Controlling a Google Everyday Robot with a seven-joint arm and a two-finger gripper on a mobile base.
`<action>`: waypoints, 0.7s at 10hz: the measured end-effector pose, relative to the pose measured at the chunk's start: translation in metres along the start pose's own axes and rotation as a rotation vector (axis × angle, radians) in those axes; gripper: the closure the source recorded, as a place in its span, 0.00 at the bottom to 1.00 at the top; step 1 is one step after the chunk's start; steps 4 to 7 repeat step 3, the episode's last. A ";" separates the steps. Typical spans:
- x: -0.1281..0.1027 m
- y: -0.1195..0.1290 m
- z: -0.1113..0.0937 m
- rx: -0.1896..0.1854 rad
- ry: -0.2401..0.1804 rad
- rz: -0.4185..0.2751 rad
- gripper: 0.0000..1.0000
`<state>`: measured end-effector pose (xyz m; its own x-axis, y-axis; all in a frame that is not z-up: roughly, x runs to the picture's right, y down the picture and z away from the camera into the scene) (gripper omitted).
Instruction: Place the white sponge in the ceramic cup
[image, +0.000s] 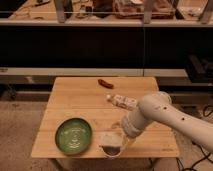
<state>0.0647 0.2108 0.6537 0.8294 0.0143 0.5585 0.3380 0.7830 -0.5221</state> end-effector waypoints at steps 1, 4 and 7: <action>0.007 -0.003 -0.007 0.002 -0.011 0.017 0.39; 0.026 -0.008 -0.024 0.014 -0.031 0.068 0.39; 0.026 -0.008 -0.024 0.014 -0.031 0.068 0.39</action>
